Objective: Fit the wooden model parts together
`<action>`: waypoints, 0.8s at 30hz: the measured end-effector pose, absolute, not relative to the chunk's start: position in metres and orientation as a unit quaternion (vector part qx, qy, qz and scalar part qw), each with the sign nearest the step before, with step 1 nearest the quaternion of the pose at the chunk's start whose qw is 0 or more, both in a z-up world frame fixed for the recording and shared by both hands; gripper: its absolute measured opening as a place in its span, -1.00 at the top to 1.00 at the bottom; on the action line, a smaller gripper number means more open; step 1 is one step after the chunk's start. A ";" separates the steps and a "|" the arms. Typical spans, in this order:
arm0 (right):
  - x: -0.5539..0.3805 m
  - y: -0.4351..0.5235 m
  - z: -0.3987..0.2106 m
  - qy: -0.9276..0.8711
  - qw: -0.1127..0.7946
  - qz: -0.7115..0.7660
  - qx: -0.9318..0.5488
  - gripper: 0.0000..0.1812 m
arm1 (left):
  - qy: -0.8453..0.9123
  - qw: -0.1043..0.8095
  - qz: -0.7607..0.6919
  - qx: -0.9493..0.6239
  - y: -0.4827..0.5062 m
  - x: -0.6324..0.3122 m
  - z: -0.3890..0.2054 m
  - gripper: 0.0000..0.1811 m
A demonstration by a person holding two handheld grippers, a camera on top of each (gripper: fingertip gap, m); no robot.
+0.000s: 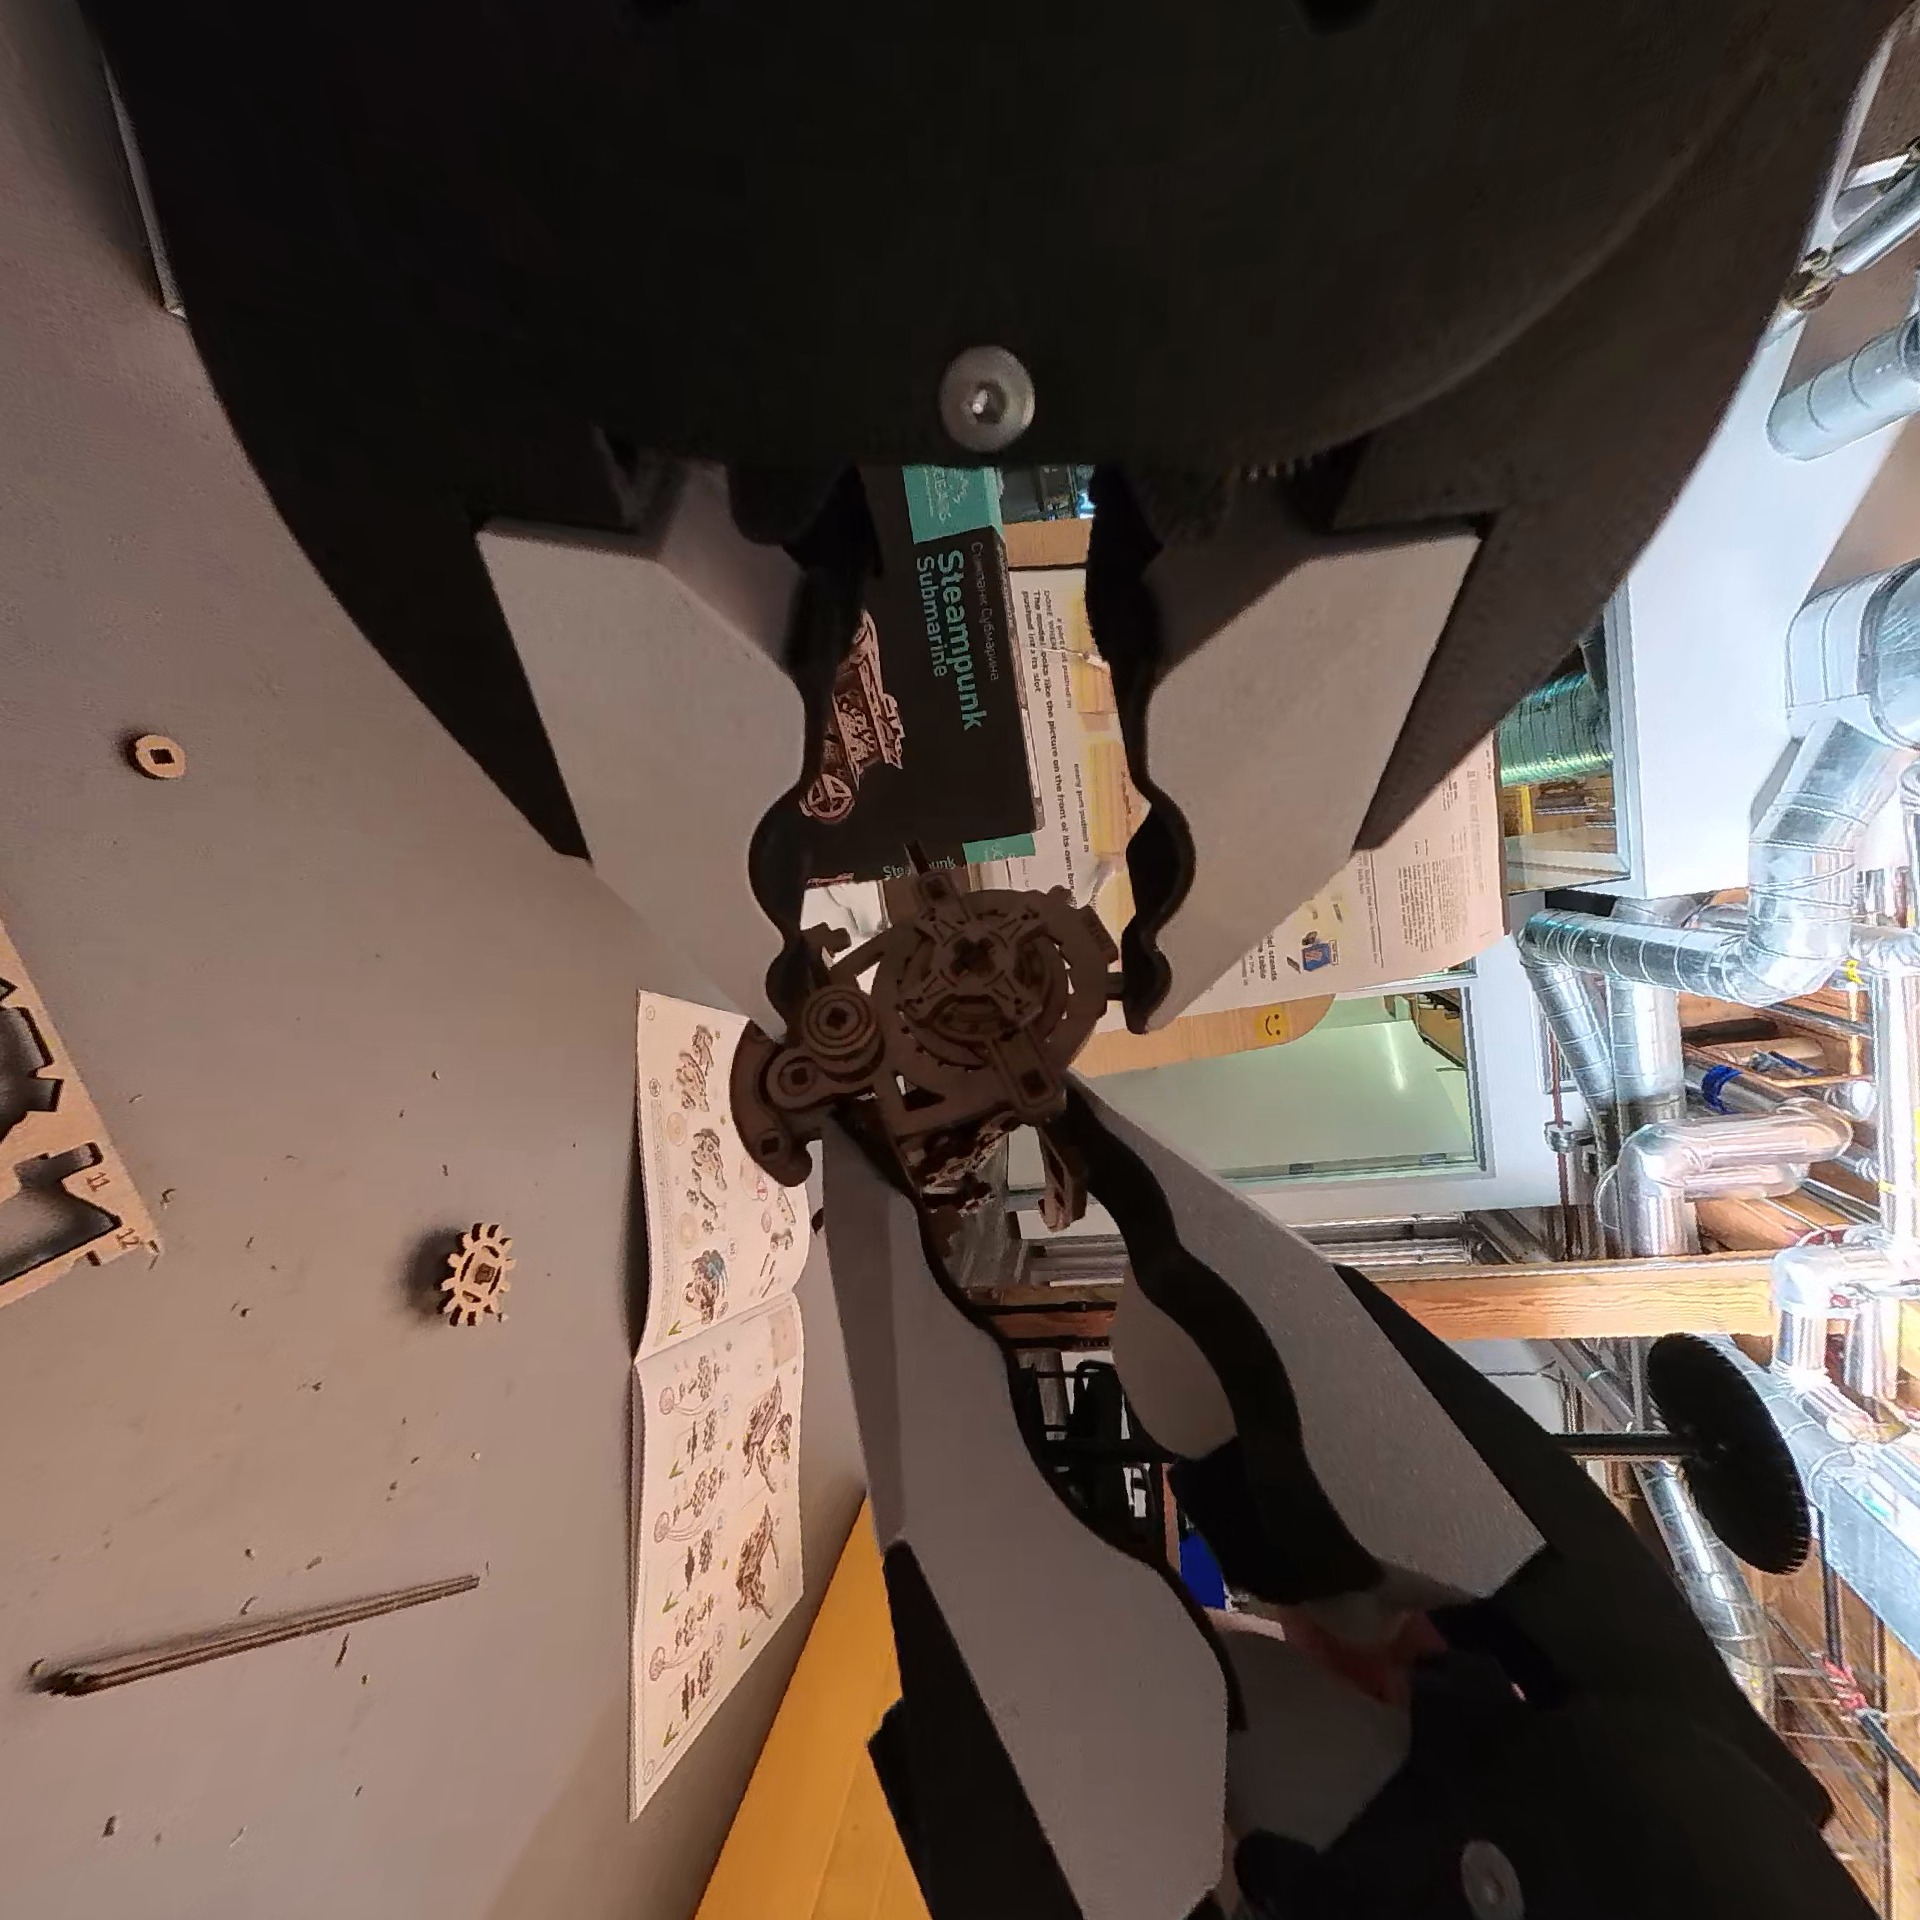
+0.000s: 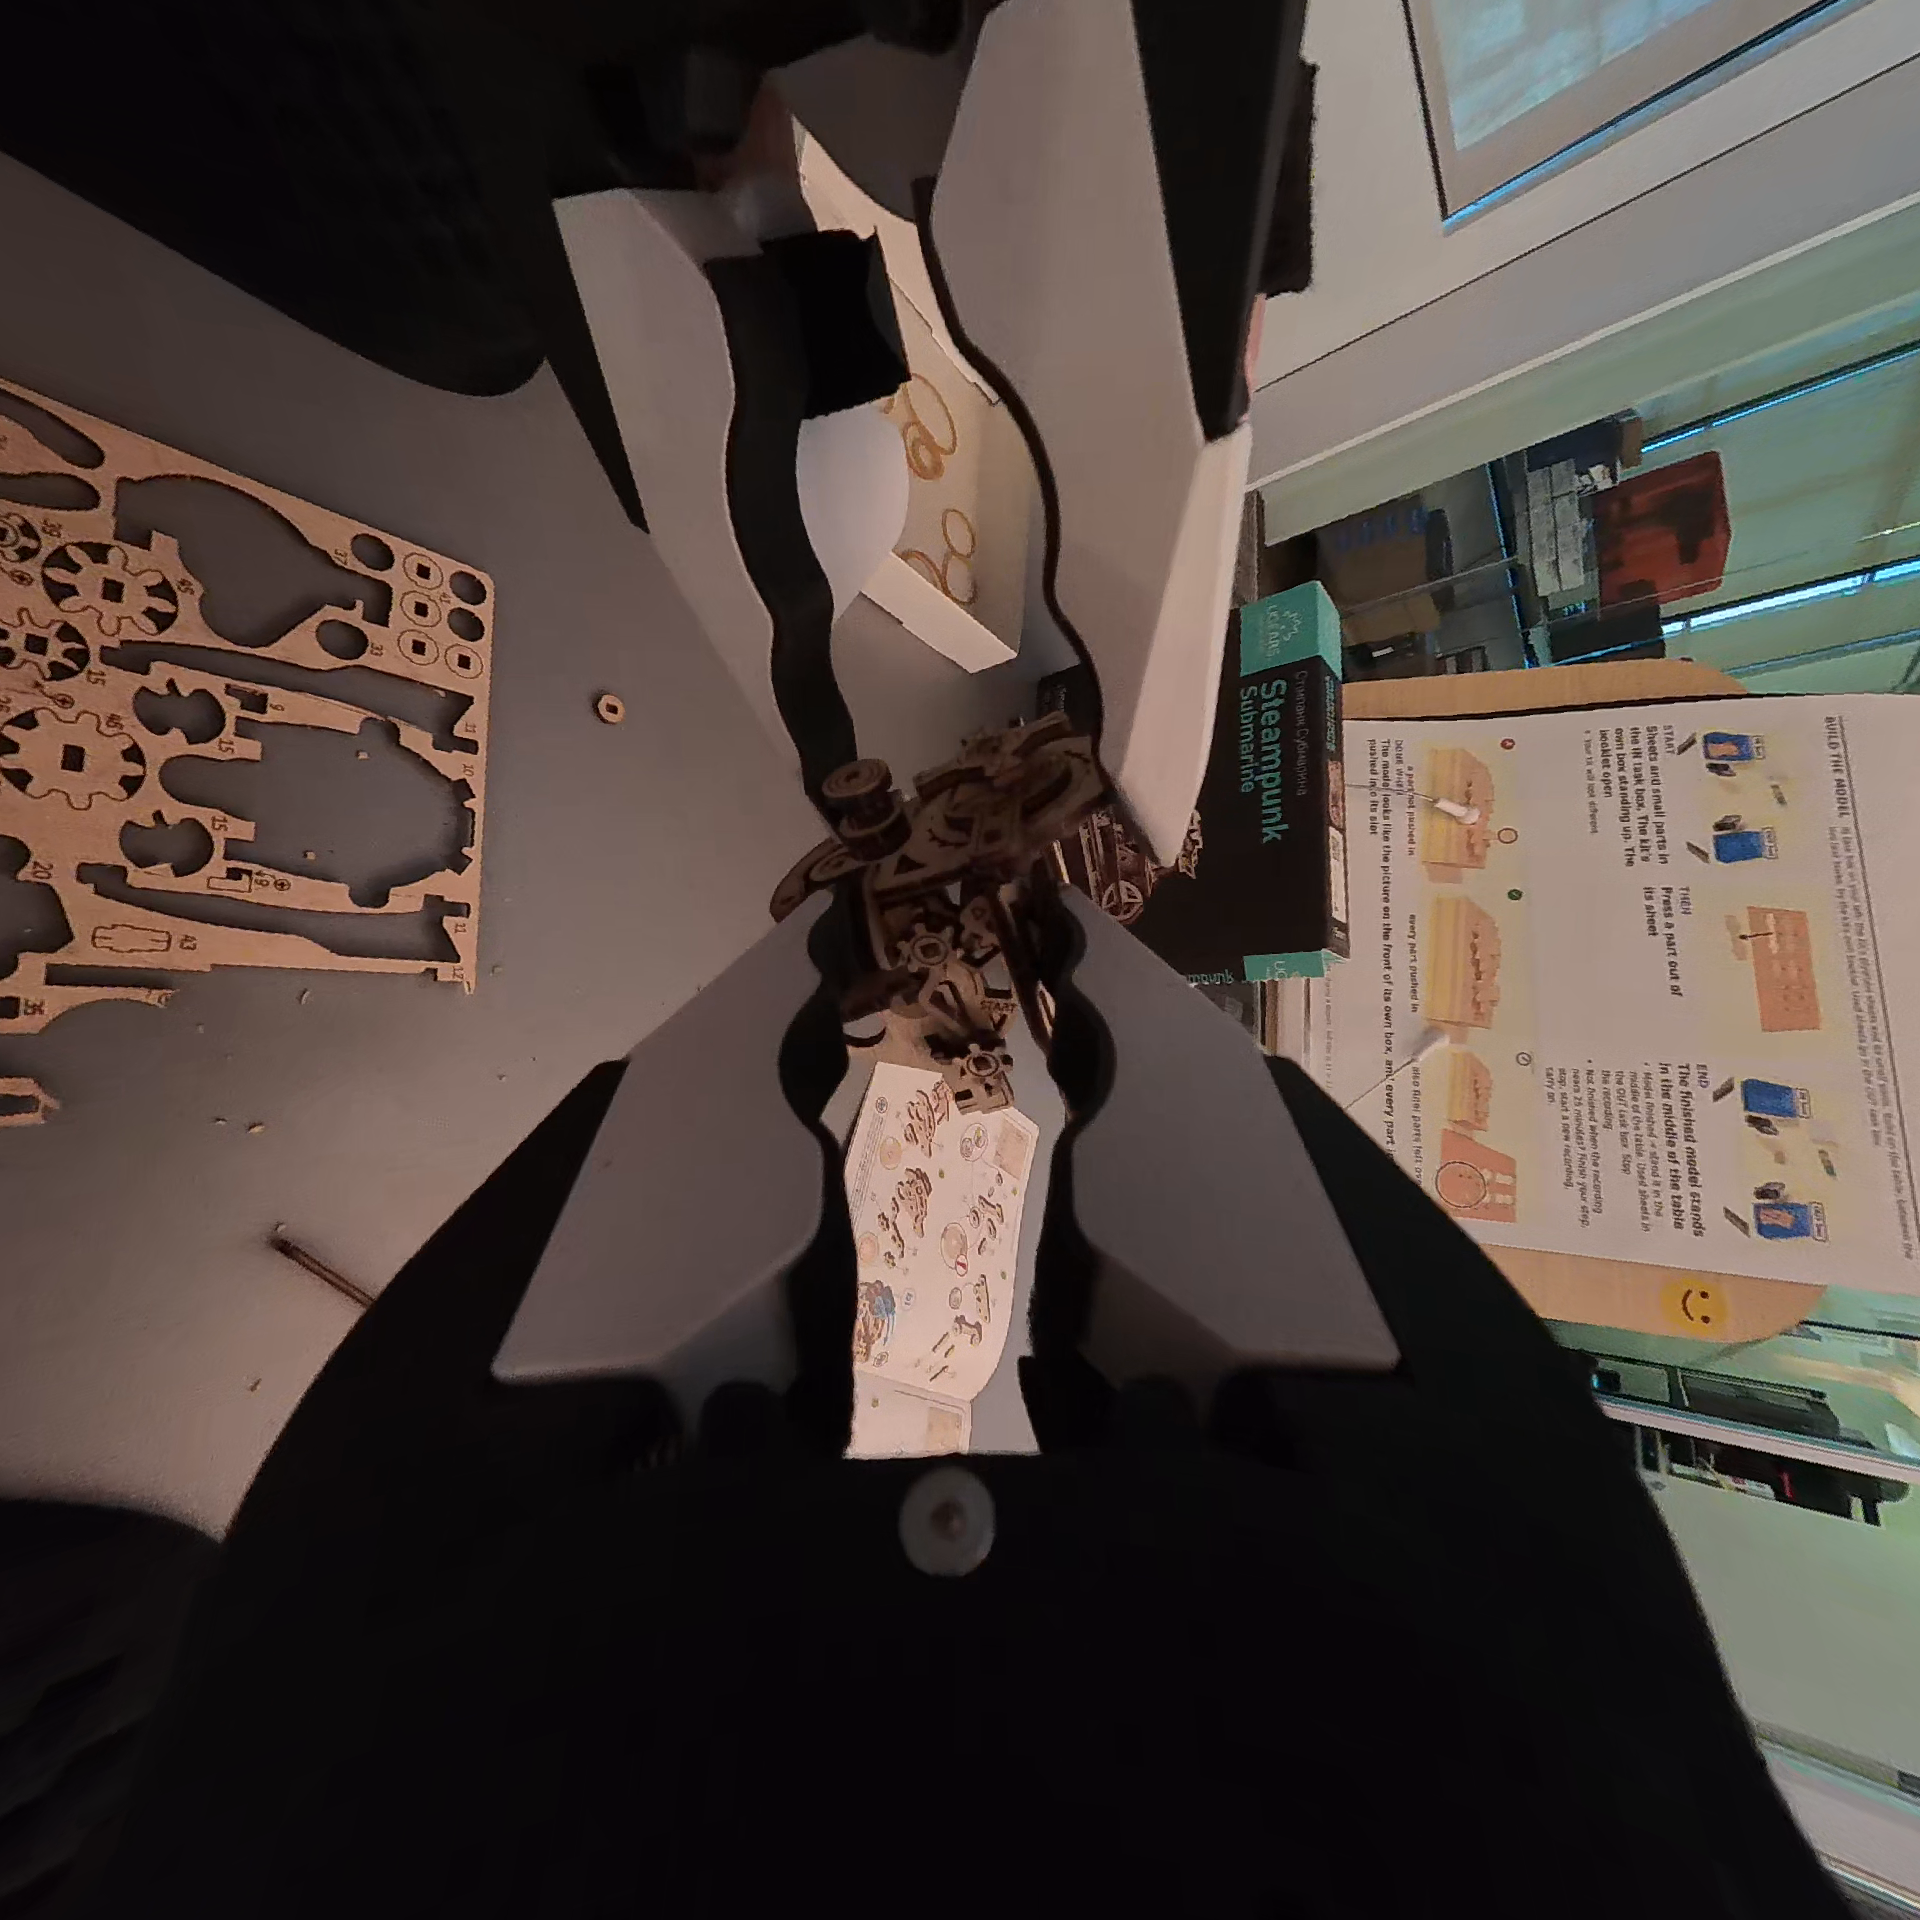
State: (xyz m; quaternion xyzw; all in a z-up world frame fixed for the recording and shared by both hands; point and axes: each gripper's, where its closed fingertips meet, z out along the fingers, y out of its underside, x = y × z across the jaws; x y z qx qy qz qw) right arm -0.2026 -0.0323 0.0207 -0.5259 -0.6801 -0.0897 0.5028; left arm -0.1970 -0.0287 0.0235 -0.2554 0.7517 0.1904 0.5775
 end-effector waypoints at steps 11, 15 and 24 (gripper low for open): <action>-0.203 -0.031 0.016 -0.688 0.499 -0.083 -0.520 0.65 | 0.758 0.564 0.184 -0.269 -0.026 -0.197 0.018 0.35; -0.203 -0.031 0.015 -0.689 0.497 -0.082 -0.520 0.66 | 0.760 0.562 0.175 -0.276 -0.025 -0.196 0.017 0.35; -0.202 -0.030 0.021 -0.680 0.513 -0.084 -0.518 0.66 | 0.749 0.577 0.168 -0.281 -0.023 -0.196 0.024 0.35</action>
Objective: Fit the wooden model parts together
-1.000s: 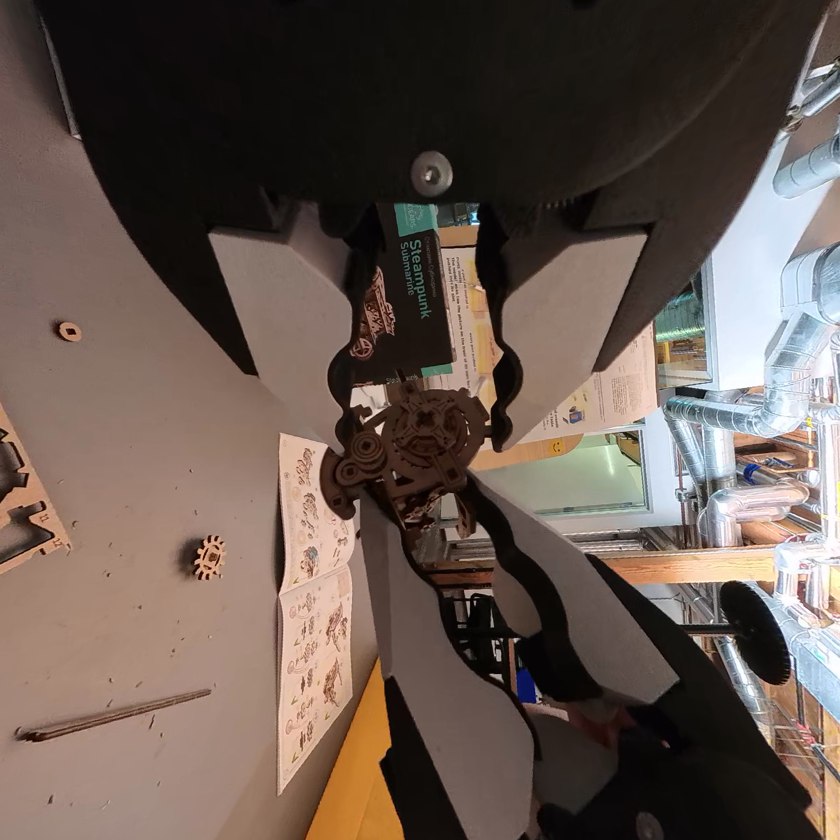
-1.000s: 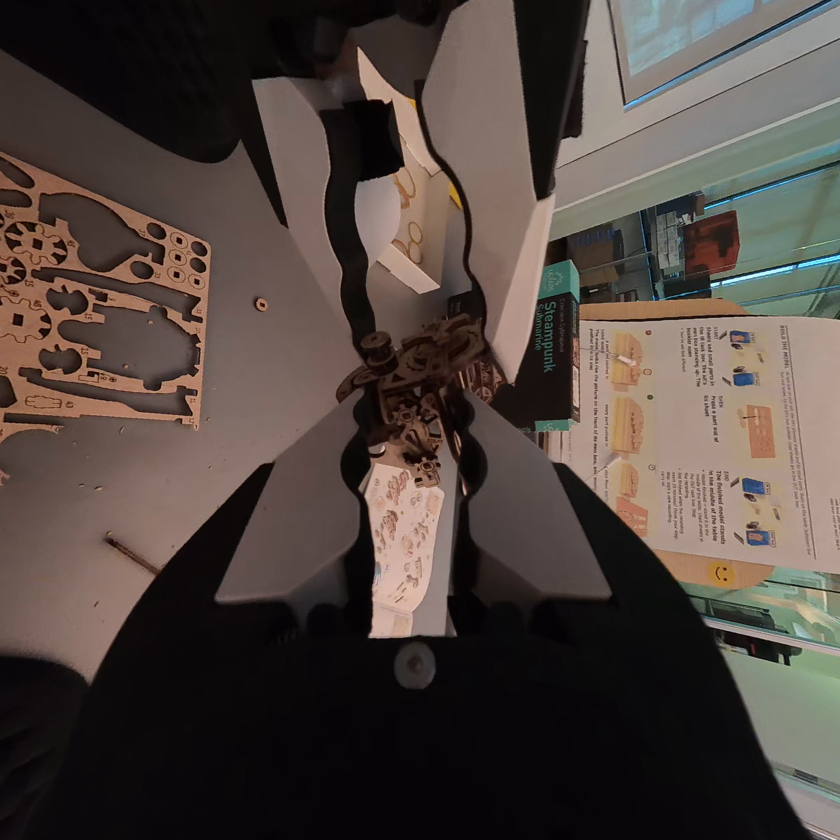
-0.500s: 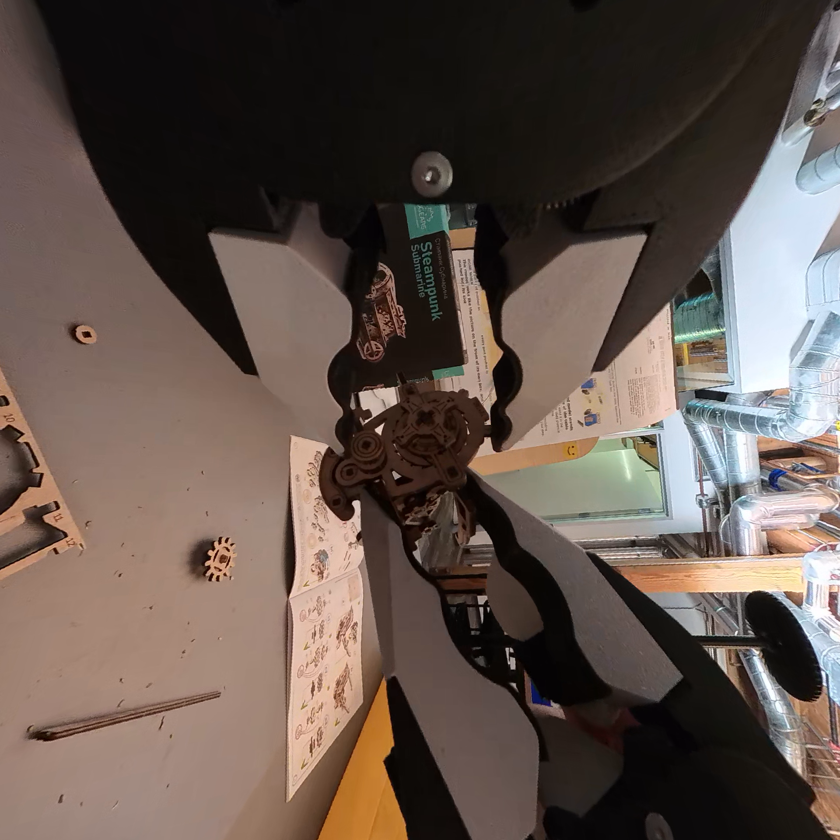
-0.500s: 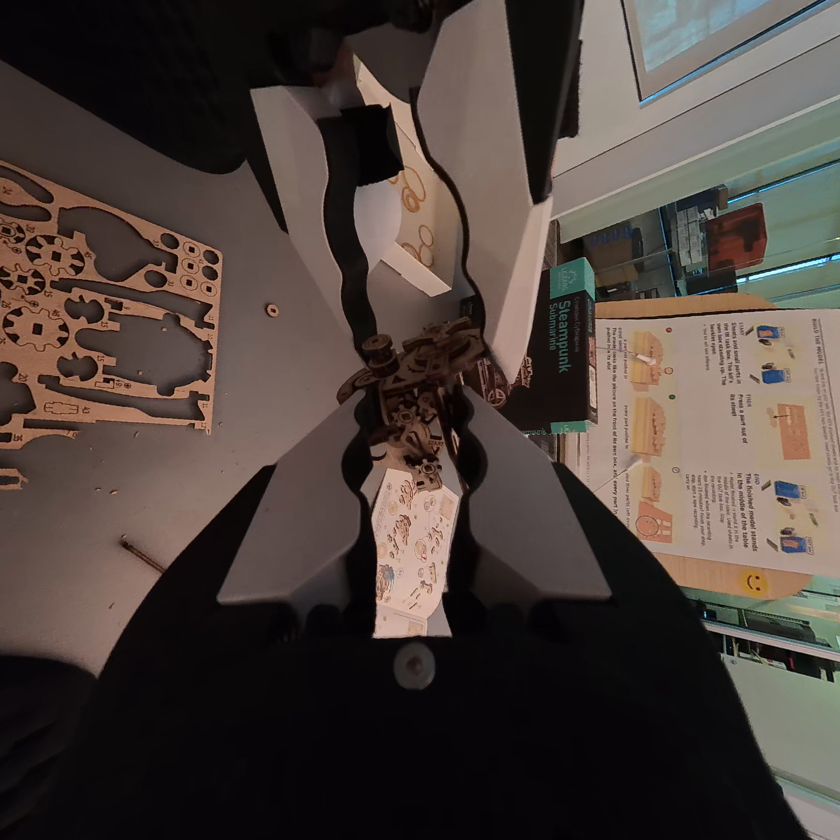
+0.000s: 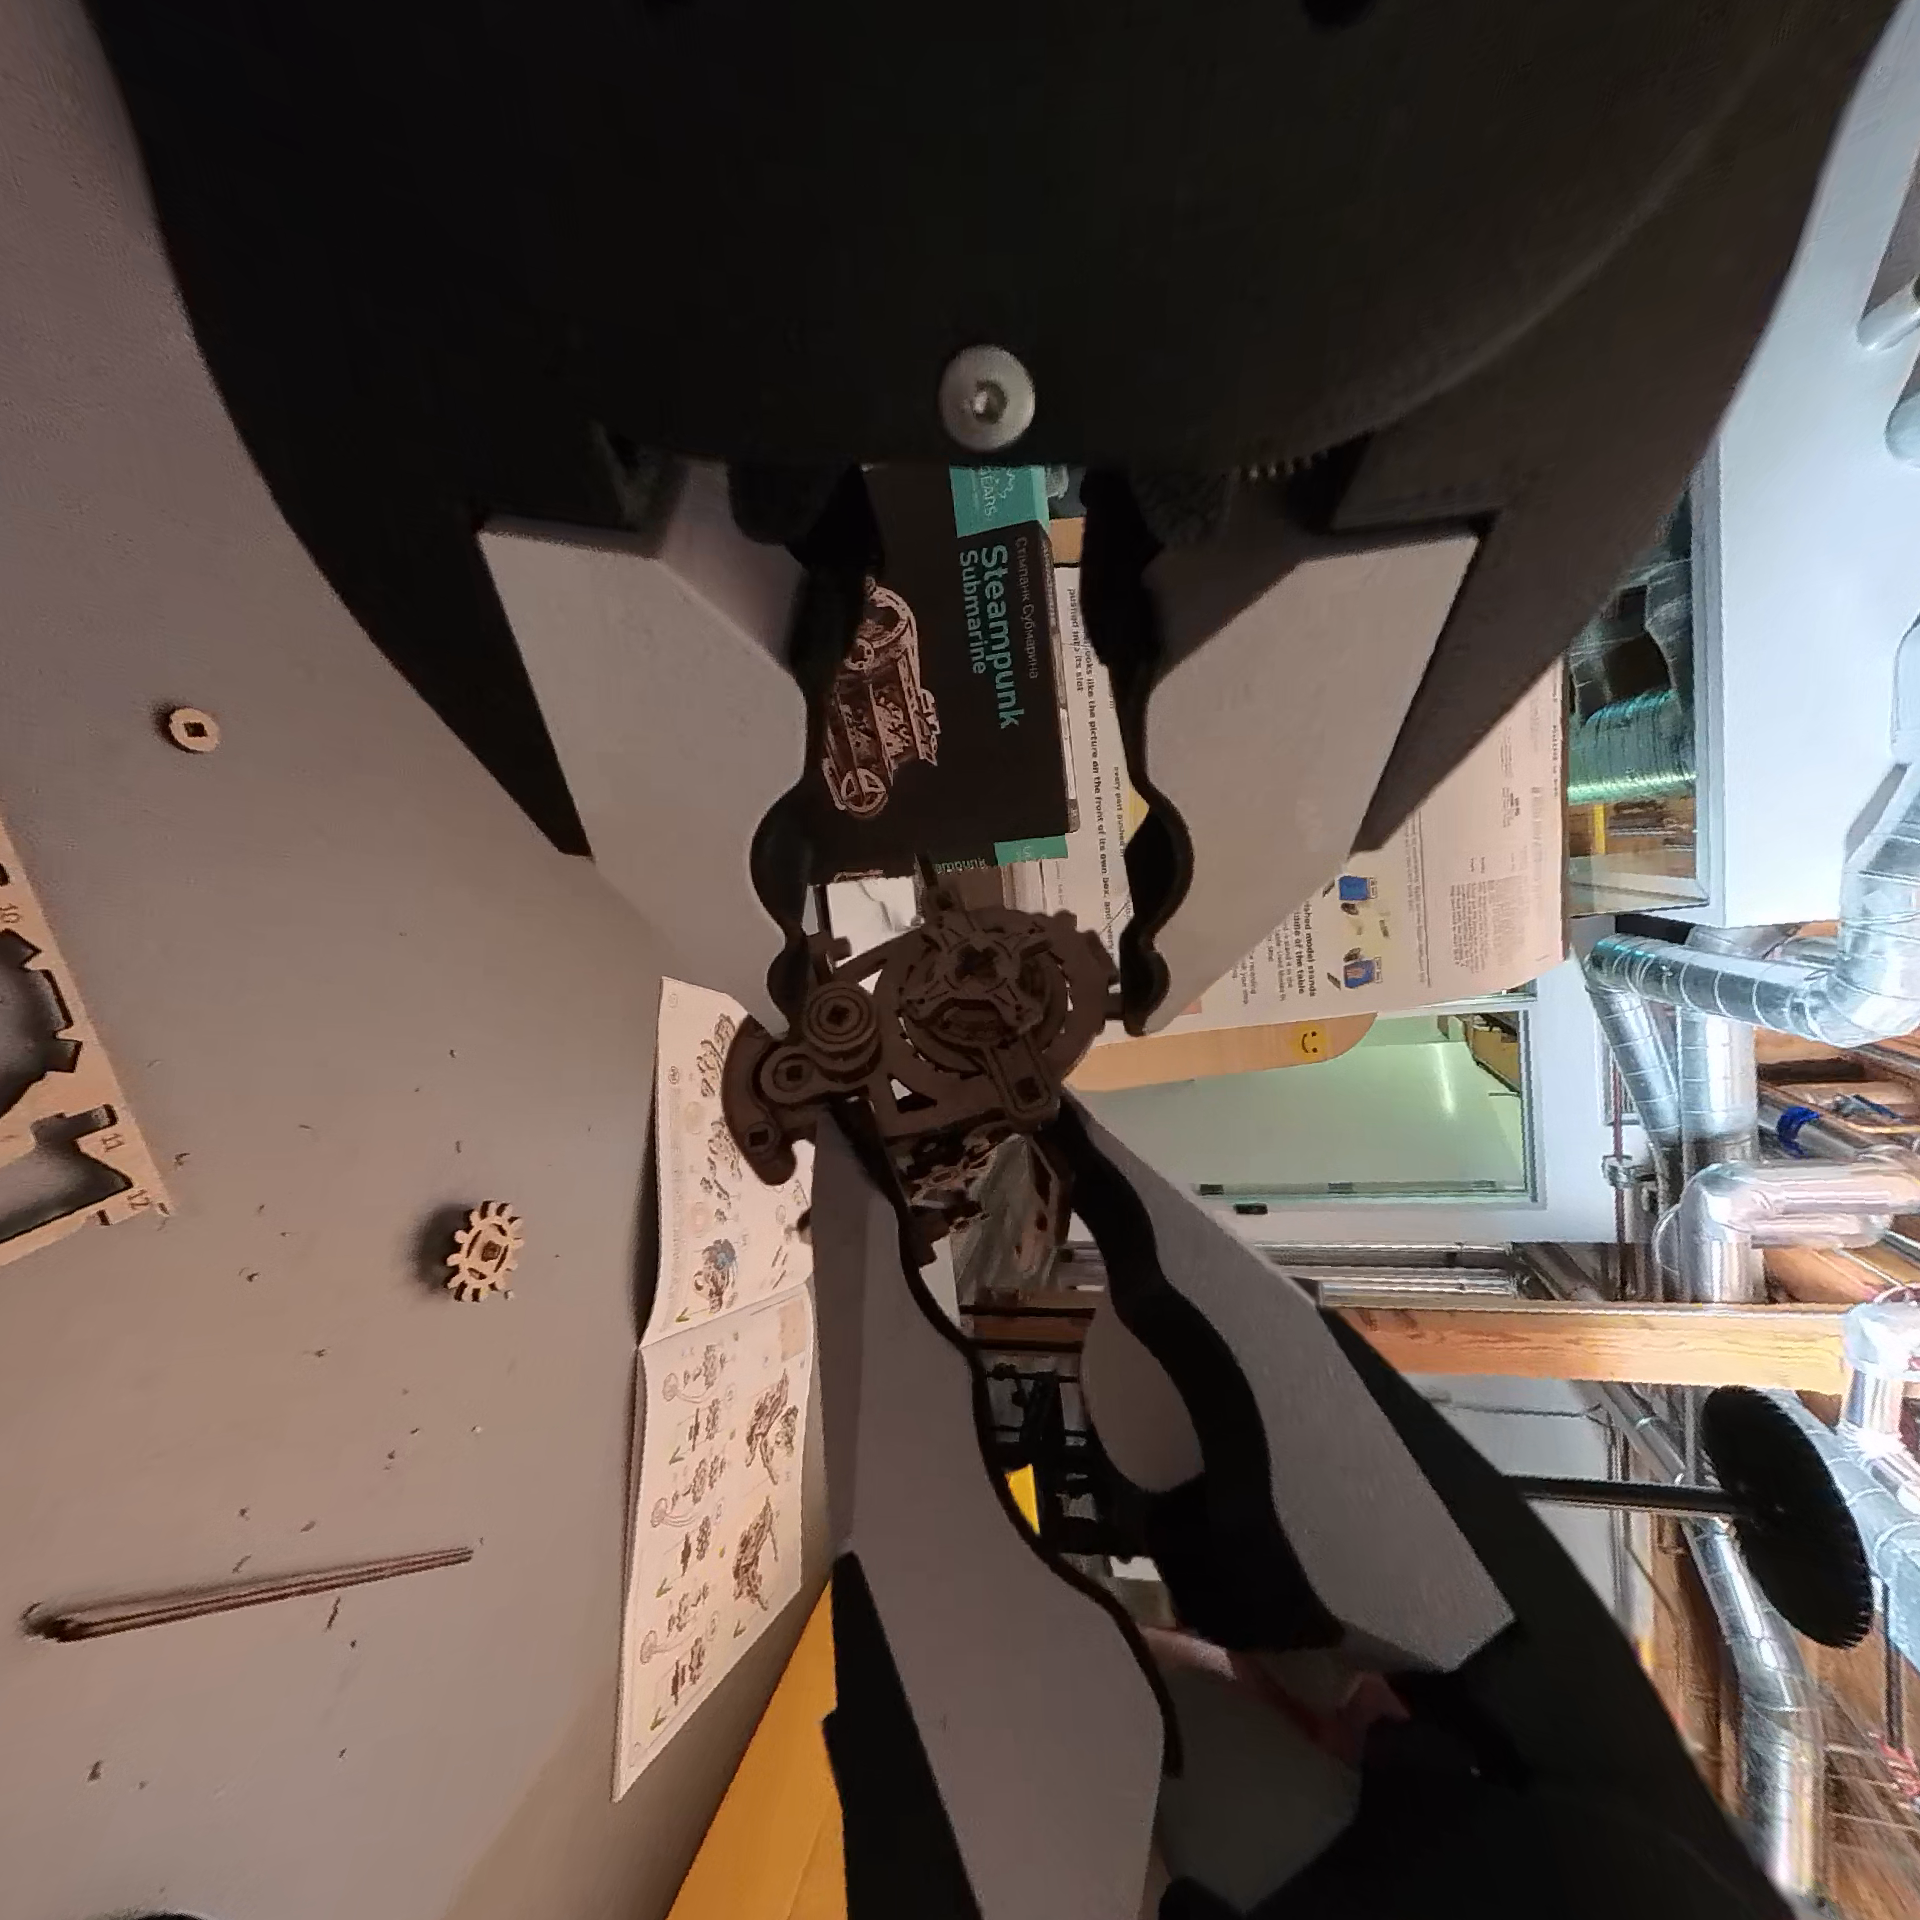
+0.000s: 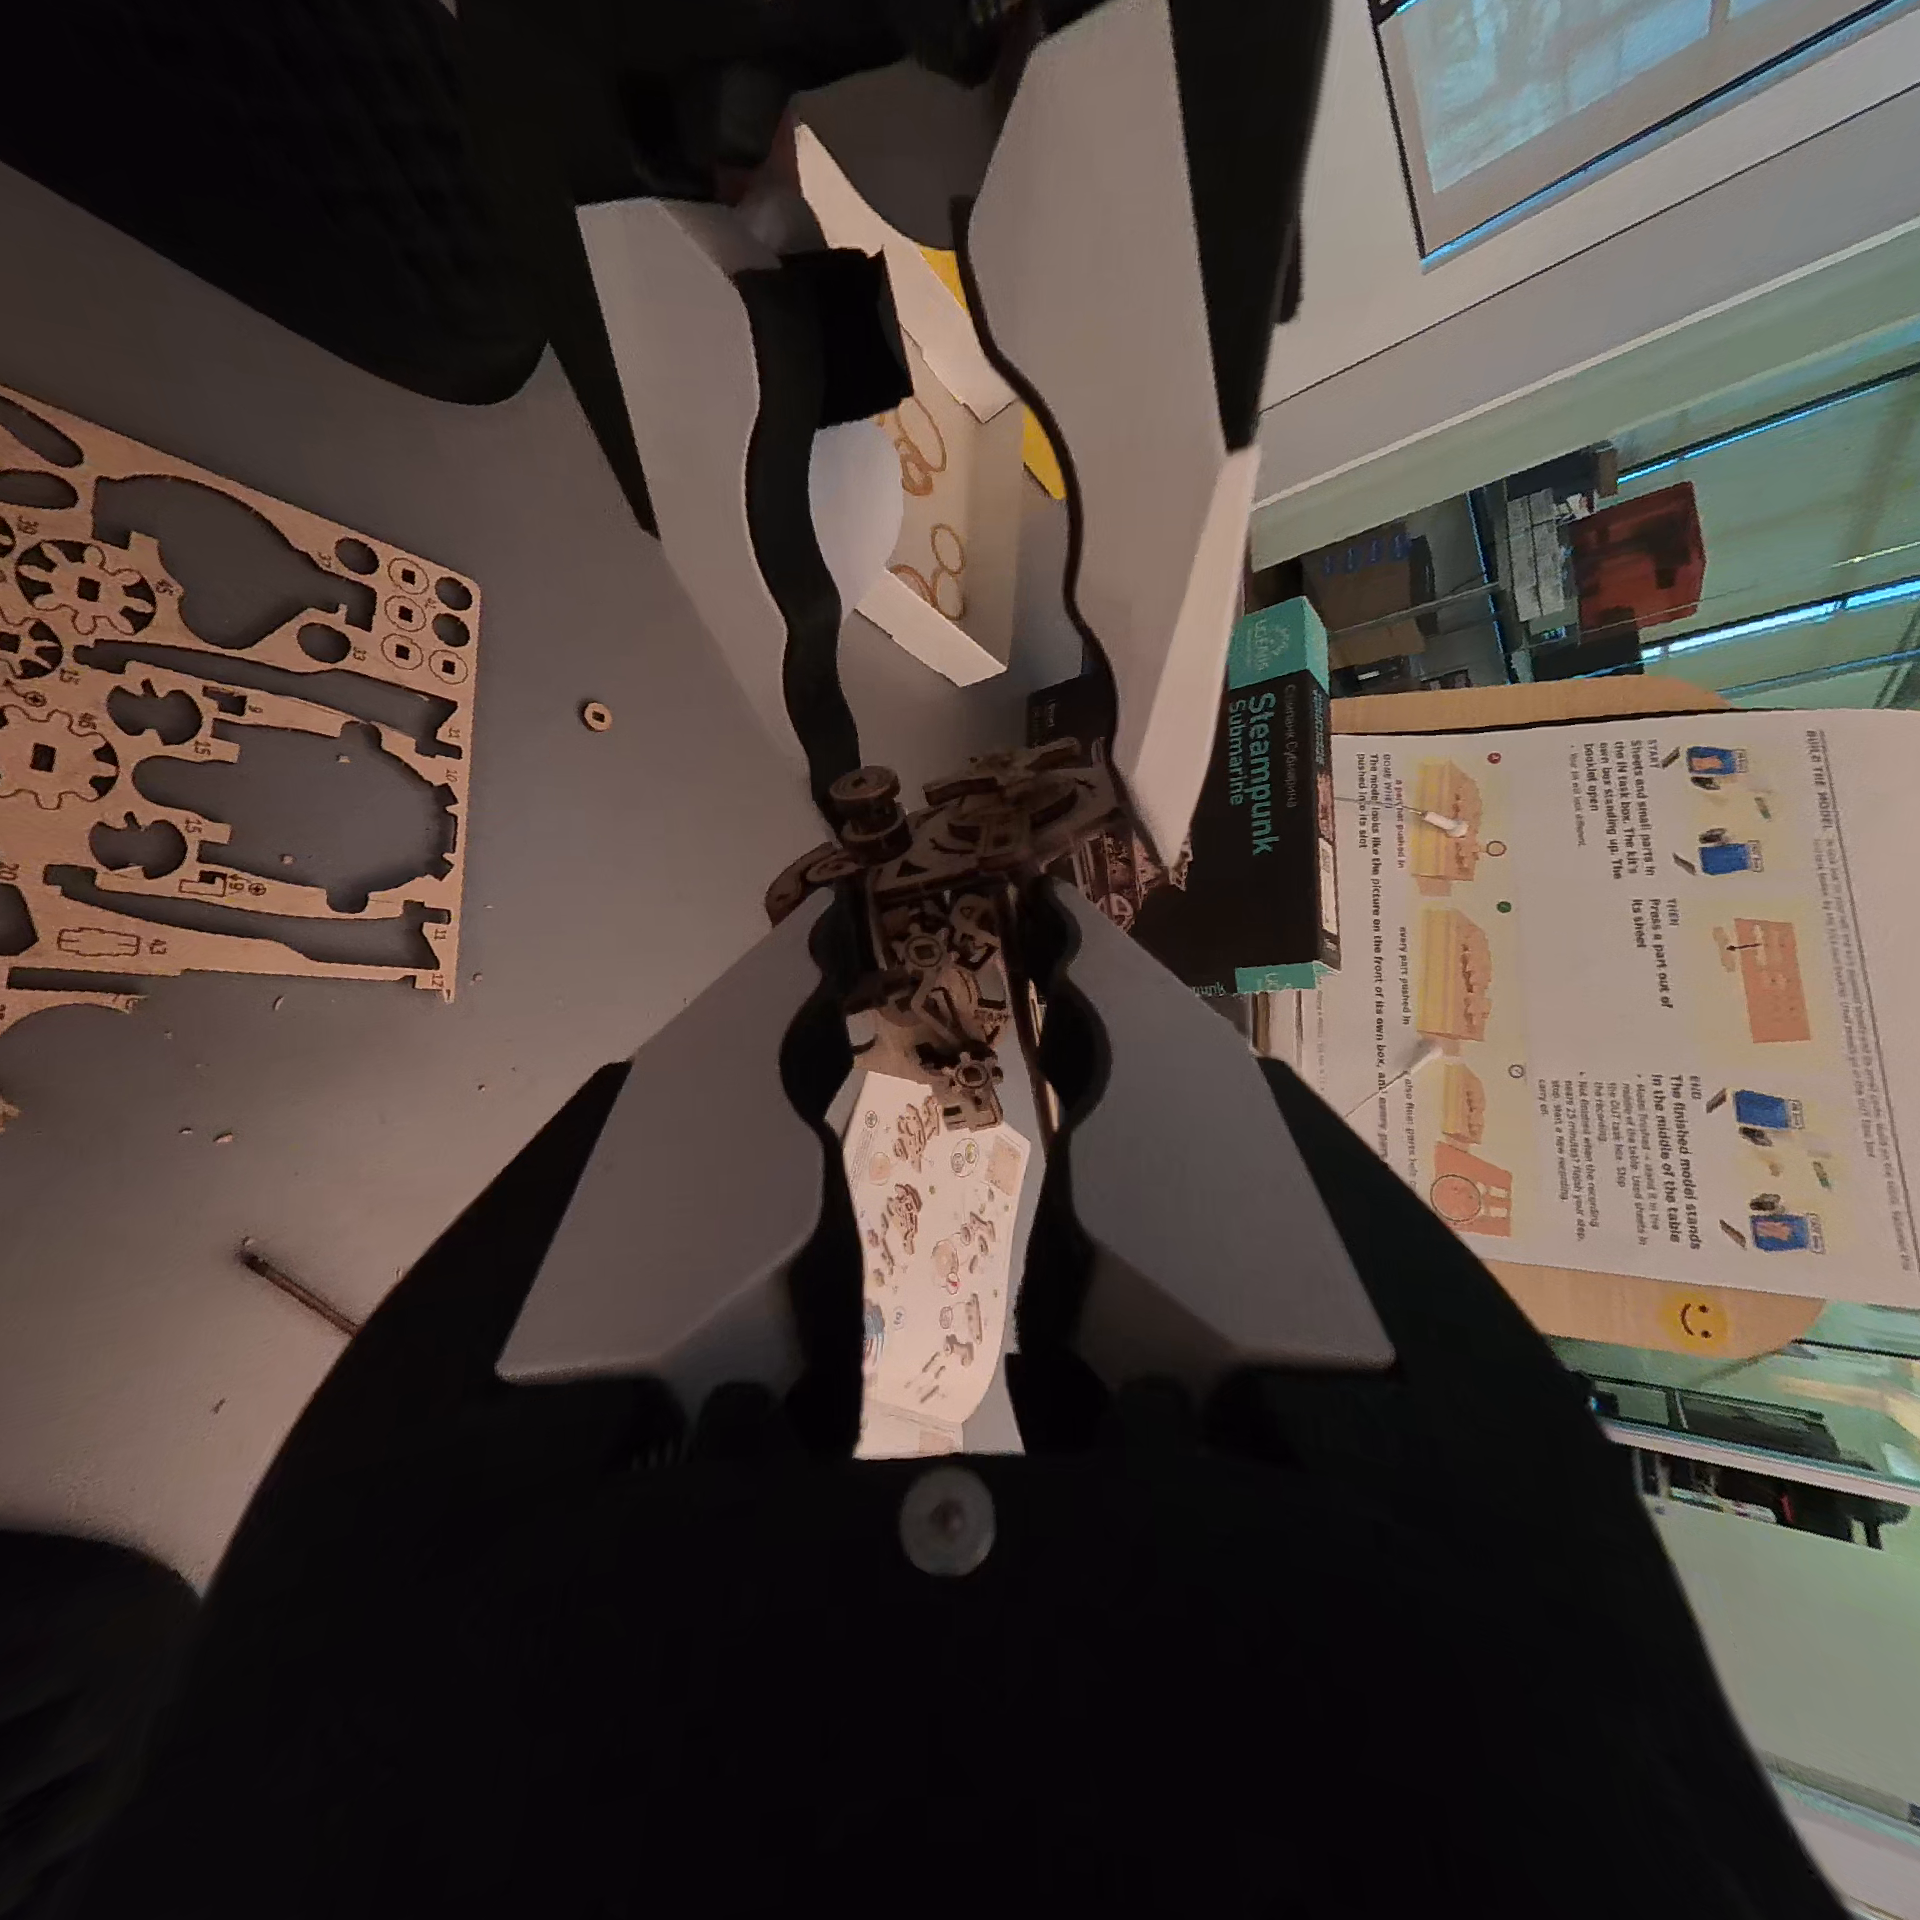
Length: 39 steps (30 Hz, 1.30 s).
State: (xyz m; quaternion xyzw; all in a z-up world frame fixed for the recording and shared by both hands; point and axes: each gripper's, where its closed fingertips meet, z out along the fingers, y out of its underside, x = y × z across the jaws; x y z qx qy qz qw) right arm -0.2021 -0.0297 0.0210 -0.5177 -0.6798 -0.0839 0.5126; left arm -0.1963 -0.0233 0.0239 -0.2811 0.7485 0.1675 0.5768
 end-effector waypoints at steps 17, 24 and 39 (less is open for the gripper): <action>-0.198 -0.007 0.006 -0.661 0.521 -0.082 -0.533 0.56 | 0.755 0.553 0.166 -0.311 0.001 -0.203 0.006 0.37; -0.175 0.010 -0.008 -0.645 0.524 -0.032 -0.556 0.53 | 0.771 0.495 0.187 -0.355 0.045 -0.211 -0.044 0.36; -0.128 0.036 -0.008 -0.591 0.544 -0.017 -0.595 0.54 | 0.826 0.402 0.303 -0.252 0.107 -0.225 -0.100 0.36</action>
